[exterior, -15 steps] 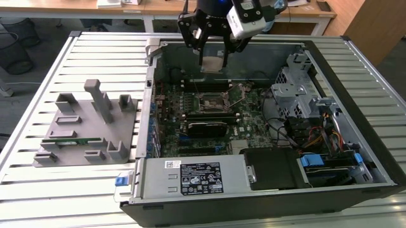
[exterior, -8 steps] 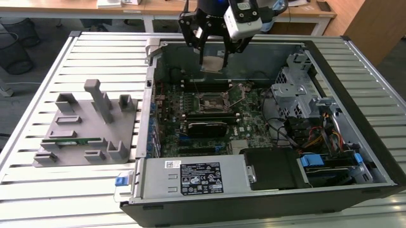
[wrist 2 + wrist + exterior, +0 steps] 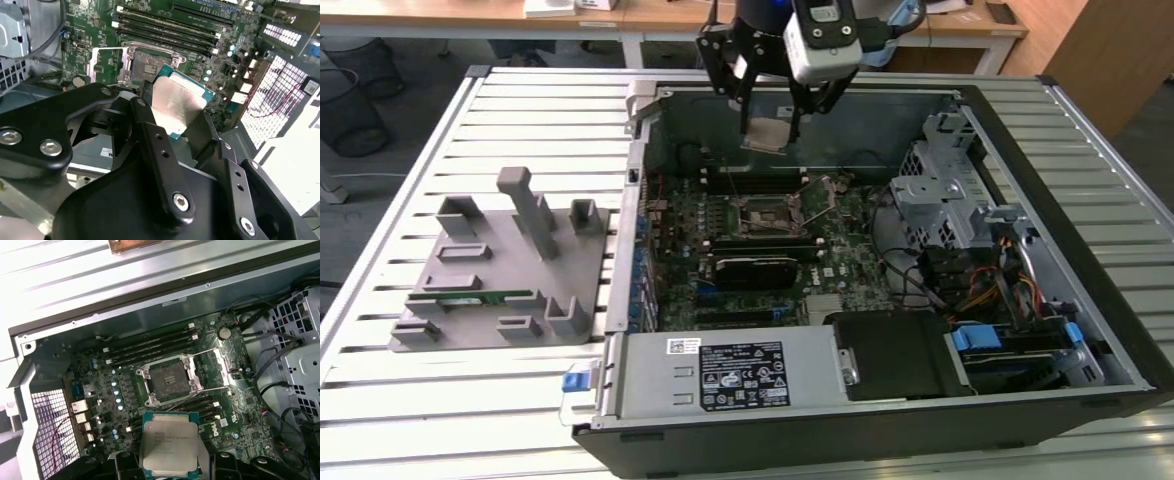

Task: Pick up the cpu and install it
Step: 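Place the cpu into insertion slot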

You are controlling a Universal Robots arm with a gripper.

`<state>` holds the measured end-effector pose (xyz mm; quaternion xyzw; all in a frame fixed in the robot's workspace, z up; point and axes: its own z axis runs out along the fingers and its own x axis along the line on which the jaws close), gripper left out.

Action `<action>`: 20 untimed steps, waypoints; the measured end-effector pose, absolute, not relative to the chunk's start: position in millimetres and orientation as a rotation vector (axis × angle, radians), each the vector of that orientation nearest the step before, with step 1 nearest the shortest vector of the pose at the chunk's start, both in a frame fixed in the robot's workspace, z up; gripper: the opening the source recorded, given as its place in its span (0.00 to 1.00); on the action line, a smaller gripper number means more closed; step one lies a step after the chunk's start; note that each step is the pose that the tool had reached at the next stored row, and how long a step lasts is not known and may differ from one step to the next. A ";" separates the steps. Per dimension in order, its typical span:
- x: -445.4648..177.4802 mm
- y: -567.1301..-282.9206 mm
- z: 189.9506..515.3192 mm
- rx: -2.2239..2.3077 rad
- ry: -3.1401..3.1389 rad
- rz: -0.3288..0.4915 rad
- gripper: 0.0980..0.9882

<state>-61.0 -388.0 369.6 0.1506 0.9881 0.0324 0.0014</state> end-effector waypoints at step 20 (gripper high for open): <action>-60.3 -384.3 367.0 0.814 3.022 0.098 0.48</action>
